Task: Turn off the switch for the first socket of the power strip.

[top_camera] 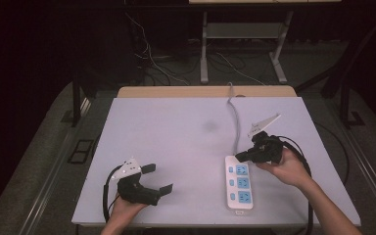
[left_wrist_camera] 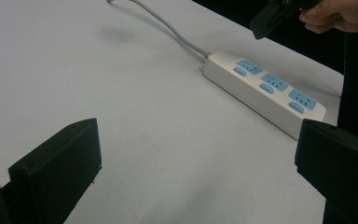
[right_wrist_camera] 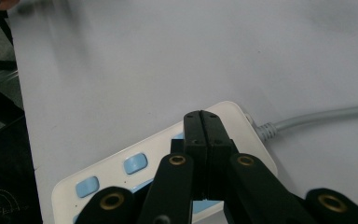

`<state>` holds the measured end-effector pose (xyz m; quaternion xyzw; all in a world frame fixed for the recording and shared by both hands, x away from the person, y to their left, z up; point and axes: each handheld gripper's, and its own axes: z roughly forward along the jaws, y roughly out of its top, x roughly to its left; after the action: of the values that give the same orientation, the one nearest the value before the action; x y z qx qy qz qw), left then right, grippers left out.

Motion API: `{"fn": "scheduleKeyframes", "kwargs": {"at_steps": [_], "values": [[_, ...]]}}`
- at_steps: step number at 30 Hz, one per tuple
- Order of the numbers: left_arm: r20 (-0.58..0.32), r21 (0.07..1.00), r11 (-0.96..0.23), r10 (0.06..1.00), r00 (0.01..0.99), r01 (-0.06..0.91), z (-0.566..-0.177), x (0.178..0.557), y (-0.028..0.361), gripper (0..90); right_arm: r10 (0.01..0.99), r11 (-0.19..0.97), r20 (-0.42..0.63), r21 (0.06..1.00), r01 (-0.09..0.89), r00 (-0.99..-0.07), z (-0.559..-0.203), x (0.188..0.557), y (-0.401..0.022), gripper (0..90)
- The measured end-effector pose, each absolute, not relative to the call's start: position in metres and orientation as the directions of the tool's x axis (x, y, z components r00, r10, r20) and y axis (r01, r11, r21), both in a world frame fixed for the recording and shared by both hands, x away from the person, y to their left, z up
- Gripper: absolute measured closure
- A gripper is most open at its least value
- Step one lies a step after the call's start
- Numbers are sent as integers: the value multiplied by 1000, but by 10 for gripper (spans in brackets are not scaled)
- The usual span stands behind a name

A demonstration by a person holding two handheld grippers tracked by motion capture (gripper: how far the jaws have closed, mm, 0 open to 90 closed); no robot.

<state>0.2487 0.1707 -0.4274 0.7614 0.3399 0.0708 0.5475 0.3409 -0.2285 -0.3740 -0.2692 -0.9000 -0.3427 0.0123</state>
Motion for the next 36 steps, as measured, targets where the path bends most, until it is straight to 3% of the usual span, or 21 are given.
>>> {"fn": "scheduleKeyframes", "kwargs": {"at_steps": [7,15,19,20,24,26,27,28,30,31,36], "values": [[-267,885,-157,598,755,438,-427,247,171,0,507,576,205,642,506,-837,-363,337,-245,893],[-268,886,-156,598,756,437,-426,246,171,0,551,527,209,663,531,-808,-354,333,-259,752],[-271,886,-151,599,754,438,-426,246,171,0,580,491,212,680,545,-787,-351,331,-267,616],[-271,887,-150,598,754,438,-426,246,171,0,580,491,212,680,545,-787,-351,331,-267,616],[-271,887,-148,600,753,438,-426,246,172,0,626,450,222,679,580,-747,-350,328,-275,360],[-272,888,-145,600,752,436,-426,245,172,0,648,432,221,682,590,-729,-351,326,-278,189],[-271,888,-144,601,752,436,-425,245,172,0,648,432,221,682,590,-729,-351,326,-278,189],[-272,888,-143,602,751,436,-425,245,172,0,664,411,226,687,600,-713,-352,322,-282,108],[-273,888,-142,602,750,437,-426,245,172,0,671,398,232,689,606,-704,-353,320,-284,85],[-272,888,-142,603,750,437,-426,245,172,0,674,391,238,687,612,-699,-353,319,-285,0],[-272,889,-139,604,749,435,-426,245,172,0,683,349,263,703,620,-682,-354,309,-297,3]]}}
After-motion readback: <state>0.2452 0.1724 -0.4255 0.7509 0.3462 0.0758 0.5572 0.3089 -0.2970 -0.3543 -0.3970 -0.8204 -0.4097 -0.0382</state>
